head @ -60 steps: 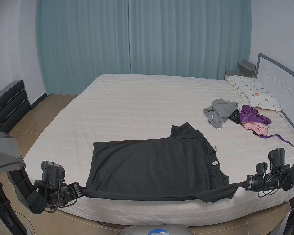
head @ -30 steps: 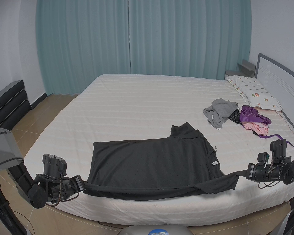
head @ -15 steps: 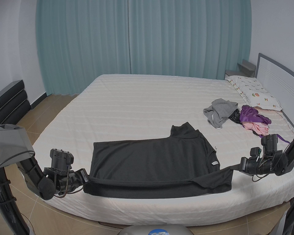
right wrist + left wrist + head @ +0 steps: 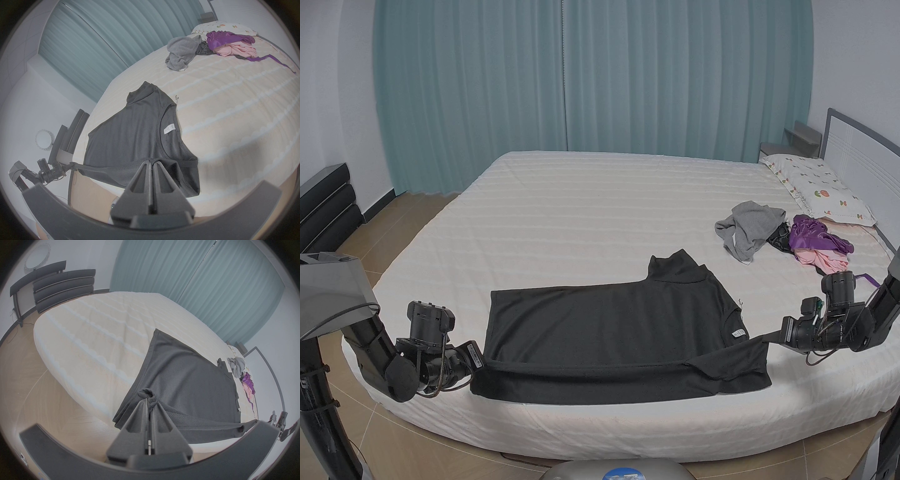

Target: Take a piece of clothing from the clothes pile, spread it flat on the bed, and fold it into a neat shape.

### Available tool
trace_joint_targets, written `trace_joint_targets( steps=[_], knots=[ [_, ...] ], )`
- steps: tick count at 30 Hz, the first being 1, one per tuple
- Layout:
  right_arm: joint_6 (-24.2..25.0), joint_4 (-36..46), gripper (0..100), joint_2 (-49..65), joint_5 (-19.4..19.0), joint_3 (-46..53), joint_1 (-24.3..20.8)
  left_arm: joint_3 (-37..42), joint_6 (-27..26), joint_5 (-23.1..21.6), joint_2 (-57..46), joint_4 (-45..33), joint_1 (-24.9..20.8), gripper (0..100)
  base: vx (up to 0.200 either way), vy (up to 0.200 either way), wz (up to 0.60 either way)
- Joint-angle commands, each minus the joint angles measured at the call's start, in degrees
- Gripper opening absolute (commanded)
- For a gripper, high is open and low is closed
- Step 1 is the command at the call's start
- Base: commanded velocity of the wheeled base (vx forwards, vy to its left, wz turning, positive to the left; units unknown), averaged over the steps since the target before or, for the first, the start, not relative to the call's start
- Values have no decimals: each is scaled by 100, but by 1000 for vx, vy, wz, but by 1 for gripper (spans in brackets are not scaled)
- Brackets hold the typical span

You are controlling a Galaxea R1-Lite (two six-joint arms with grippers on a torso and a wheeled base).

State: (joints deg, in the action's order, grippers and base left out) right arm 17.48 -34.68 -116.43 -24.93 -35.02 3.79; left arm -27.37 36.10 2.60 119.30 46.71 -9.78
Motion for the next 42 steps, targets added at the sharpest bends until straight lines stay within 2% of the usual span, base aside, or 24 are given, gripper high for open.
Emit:
trace_joint_targets(
  steps=[1,16,21,41,42],
  knots=[
    [1,-12,0,-284,32,-136,-54,-111,3,22,217,40,-15,0,0,0,0],
    [1,-3,0,-943,58,-655,-89,-647,11,48,823,13,2,0,0,0,0],
    [1,-3,0,-1118,58,-857,-98,-832,240,57,946,4,2,0,0,0,0],
    [124,-3,0,-1470,58,-1296,-247,-876,389,39,1148,48,160,0,0,0,0],
    [124,-3,100,-1479,58,-1296,-247,-884,389,30,1148,48,160,0,0,0,0]
  ],
)
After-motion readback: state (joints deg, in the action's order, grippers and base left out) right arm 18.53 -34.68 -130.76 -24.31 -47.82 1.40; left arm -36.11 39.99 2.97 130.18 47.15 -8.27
